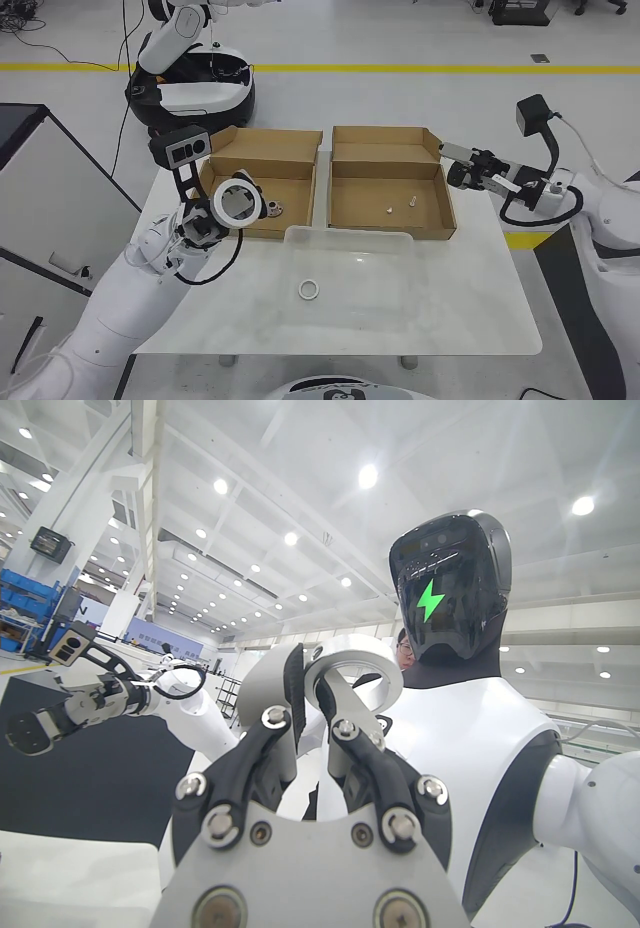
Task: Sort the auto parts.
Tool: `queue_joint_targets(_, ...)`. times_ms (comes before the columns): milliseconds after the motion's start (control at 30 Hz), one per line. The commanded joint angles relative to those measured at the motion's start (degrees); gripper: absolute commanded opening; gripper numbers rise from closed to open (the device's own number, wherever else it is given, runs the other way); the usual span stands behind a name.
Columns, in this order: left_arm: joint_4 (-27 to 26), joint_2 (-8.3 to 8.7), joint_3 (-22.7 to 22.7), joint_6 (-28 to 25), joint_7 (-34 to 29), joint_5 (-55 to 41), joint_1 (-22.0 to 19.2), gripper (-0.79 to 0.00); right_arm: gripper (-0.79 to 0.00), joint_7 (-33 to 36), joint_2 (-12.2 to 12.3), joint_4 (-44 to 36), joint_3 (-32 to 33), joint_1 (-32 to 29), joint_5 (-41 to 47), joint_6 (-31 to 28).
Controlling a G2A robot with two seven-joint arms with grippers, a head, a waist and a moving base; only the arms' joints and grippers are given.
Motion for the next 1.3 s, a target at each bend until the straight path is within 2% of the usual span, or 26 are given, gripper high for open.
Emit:
queue_joint_targets(0, 0.0, 0.00, 0.0, 0.0, 0.0, 0.0, 0.0, -0.785, 0.000, 0.0, 0.0, 0.0, 0.0, 0.0, 0.0, 0.0)
queue_joint_targets(167, -0.6, -0.63, 0.0, 4.2, 4.5, 5.1, -0.2, -0.785, 0.000, 0.0, 0.0, 0.0, 0.0, 0.0, 0.0, 0.0)
queue_joint_targets(367, 1.5, -2.15, 1.0, 13.8, 14.8, 20.3, -2.9, -0.785, 0.000, 0.0, 0.0, 0.0, 0.0, 0.0, 0.0, 0.0)
queue_joint_targets(467, 2.4, -2.67, 1.5, 18.0, 17.6, 26.9, -3.9, -0.785, 0.000, 0.0, 0.0, 0.0, 0.0, 0.0, 0.0, 0.0)
queue_joint_targets(767, 3.2, -2.87, -0.4, 30.5, 17.7, 36.1, -5.4, -0.785, 0.000, 0.0, 0.0, 0.0, 0.0, 0.0, 0.0, 0.0)
queue_joint_targets(933, 4.6, -3.35, -1.0, 39.6, 18.4, 39.0, -9.5, -0.785, 0.000, 0.0, 0.0, 0.0, 0.0, 0.0, 0.0, 0.0)
queue_joint_targets(1100, 8.0, -3.85, 0.0, 48.9, 15.7, 43.3, -14.5, -0.785, 0.000, 0.0, 0.0, 0.0, 0.0, 0.0, 0.0, 0.0)
queue_joint_targets(1267, 11.1, -4.25, 1.7, 57.1, 12.8, 46.7, -16.8, -0.785, 0.000, 0.0, 0.0, 0.0, 0.0, 0.0, 0.0, 0.0)
